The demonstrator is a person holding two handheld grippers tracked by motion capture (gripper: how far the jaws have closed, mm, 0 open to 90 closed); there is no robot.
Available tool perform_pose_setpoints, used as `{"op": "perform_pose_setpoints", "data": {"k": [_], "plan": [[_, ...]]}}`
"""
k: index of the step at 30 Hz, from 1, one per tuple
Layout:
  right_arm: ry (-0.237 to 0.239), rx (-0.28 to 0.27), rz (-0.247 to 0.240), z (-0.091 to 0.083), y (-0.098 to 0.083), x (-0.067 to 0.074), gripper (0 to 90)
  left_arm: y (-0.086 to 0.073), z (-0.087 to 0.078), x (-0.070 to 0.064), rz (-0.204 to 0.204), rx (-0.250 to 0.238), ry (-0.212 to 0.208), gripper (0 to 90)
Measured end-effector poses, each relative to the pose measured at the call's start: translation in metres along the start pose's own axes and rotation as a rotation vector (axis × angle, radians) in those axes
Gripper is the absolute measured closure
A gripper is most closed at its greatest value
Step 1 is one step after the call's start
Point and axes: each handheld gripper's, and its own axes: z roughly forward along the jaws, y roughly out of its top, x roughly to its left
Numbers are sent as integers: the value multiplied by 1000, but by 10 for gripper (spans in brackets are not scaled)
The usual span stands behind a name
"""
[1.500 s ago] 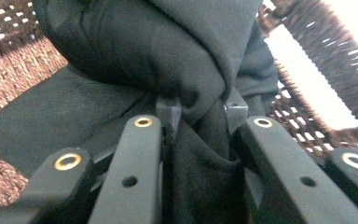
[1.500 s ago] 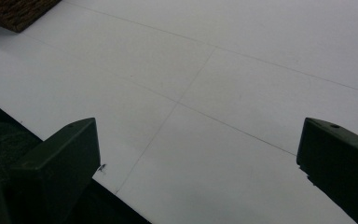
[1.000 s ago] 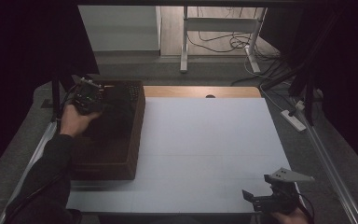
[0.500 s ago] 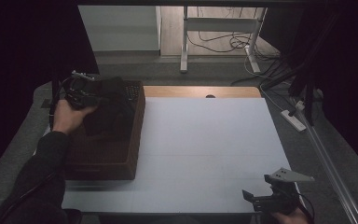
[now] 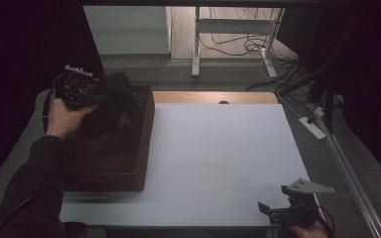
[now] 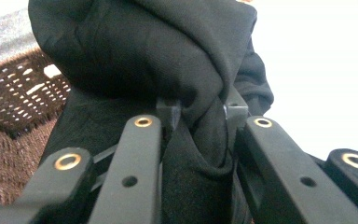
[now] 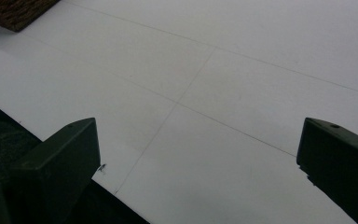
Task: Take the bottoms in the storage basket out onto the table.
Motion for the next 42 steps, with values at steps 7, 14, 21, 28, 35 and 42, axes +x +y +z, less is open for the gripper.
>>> {"op": "perform_pose_setpoints", "data": {"k": [7, 14, 21, 28, 35, 42], "plan": [[0, -2, -1, 0, 0, 0, 0, 5, -11, -3, 9, -19, -1, 751], [1, -4, 1, 0, 0, 0, 0, 12, -23, -7, 17, -47, -8, 751], [0, -6, 3, 0, 0, 0, 0, 18, -33, -13, 30, -71, -22, 749], [-1, -5, 2, 0, 0, 0, 0, 24, -38, -22, 53, -89, -34, 749], [0, -6, 1, 0, 0, 0, 0, 30, -37, -32, 80, -95, -42, 749], [0, -7, 2, 0, 0, 0, 0, 38, -35, -43, 101, -106, -56, 749]]}}
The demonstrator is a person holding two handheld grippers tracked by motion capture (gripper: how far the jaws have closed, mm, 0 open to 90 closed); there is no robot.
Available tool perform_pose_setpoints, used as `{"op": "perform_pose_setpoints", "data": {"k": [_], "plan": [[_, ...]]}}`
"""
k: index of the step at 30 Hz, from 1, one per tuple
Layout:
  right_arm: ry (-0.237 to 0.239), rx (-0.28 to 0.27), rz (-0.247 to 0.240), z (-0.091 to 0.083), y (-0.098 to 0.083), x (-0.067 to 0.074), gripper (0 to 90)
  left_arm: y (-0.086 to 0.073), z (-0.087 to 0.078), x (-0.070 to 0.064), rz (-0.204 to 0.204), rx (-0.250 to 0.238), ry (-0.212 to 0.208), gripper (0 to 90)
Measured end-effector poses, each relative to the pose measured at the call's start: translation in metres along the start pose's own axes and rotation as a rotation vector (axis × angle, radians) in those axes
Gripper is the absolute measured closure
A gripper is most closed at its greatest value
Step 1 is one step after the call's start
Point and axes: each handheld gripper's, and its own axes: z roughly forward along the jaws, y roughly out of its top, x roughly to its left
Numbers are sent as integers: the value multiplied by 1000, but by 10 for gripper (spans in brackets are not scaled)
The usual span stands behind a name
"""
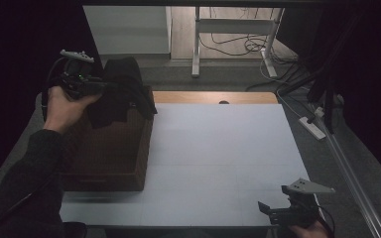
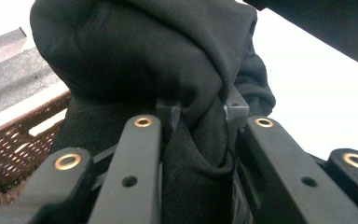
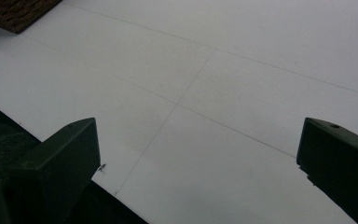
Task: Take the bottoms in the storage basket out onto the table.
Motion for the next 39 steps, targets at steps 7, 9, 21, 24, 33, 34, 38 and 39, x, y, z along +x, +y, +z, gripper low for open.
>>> {"op": "perform_pose_setpoints", "data": {"k": [7, 9, 21, 24, 33, 34, 38, 39], "plan": [[2, -2, 0, 0, 0, 0, 0, 9, 8, -13, 29, -1, -17, 747], [2, -3, 0, 0, 0, 0, 0, 12, 11, -17, 35, -2, -21, 747], [4, -5, 1, -1, 0, 0, 0, 26, 25, -35, 68, -8, -58, 747], [4, -6, 1, -1, 0, 0, 0, 29, 29, -39, 77, -7, -69, 746], [6, -8, 2, -1, 0, -1, 0, 36, 42, -51, 94, -9, -98, 746], [6, -8, 2, -1, 0, -1, 0, 37, 44, -53, 98, -8, -102, 746], [7, -10, 3, -1, 0, -1, 0, 39, 51, -58, 105, -5, -116, 745], [7, -10, 1, -1, 0, -1, 0, 39, 52, -59, 105, -4, -120, 745]]}}
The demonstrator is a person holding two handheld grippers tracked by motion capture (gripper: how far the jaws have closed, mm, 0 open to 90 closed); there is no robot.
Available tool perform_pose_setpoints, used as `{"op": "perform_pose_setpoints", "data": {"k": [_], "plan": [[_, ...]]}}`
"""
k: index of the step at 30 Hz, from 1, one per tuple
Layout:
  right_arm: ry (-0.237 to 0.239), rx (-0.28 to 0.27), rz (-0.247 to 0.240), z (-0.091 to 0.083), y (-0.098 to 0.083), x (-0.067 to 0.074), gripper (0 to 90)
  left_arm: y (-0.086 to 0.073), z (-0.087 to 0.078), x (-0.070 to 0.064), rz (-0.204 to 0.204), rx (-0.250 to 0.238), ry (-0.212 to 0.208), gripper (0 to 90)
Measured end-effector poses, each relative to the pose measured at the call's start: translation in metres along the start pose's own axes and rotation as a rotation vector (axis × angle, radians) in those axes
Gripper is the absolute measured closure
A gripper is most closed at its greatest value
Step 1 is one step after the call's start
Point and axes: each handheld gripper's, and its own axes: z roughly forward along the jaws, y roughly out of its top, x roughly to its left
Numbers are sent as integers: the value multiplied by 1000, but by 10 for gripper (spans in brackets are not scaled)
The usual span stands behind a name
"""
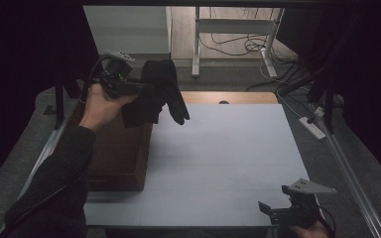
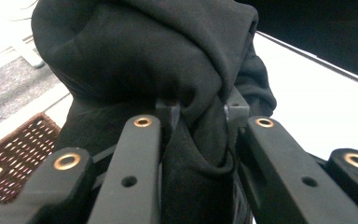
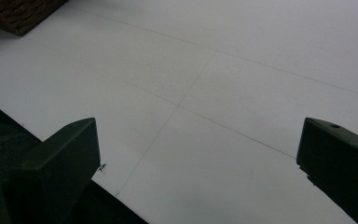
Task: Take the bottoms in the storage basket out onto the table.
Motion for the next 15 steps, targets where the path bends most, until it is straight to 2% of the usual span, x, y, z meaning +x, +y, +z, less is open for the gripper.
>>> {"op": "perform_pose_setpoints", "data": {"k": [15], "plan": [[6, -7, 1, -1, 0, 0, 0, 5, 32, -17, 38, 17, -64, 743]]}}
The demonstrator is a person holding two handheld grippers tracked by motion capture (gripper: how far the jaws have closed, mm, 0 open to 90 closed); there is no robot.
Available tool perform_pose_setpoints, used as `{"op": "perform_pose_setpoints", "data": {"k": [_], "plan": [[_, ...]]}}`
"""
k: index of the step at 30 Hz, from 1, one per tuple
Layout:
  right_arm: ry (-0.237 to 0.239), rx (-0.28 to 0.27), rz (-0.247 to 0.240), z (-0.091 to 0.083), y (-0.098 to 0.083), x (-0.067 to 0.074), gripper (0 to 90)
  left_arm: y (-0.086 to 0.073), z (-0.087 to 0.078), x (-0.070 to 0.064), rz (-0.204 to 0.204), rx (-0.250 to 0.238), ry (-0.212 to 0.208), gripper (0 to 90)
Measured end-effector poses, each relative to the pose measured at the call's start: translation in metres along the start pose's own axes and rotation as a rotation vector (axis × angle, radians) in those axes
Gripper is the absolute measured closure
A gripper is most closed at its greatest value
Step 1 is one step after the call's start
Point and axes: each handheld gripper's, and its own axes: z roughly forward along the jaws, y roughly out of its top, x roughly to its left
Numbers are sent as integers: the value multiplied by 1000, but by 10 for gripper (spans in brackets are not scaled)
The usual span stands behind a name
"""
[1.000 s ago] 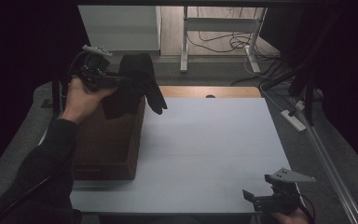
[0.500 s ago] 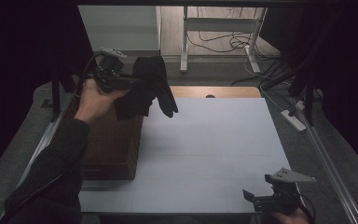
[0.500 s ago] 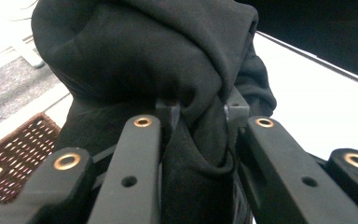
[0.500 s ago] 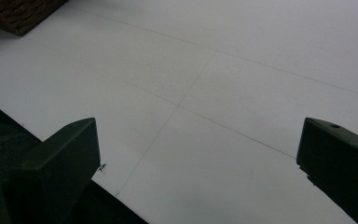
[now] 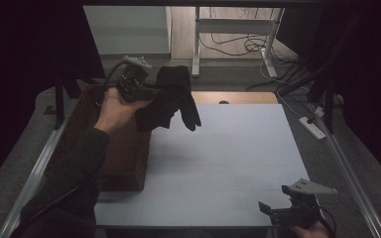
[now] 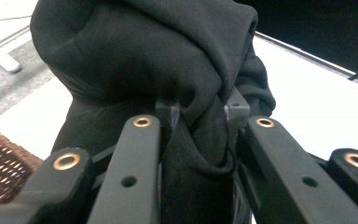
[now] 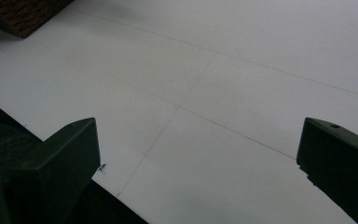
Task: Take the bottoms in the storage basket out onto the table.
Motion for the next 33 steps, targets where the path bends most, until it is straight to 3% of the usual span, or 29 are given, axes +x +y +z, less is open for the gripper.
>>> {"op": "perform_pose_setpoints", "data": {"k": [24, 33], "plan": [[2, -1, 0, 0, 0, 0, 0, -18, 56, -13, 0, 70, -78, 743], [2, 0, -1, 0, 0, 0, 0, -26, 75, -15, -6, 103, -82, 743]]}}
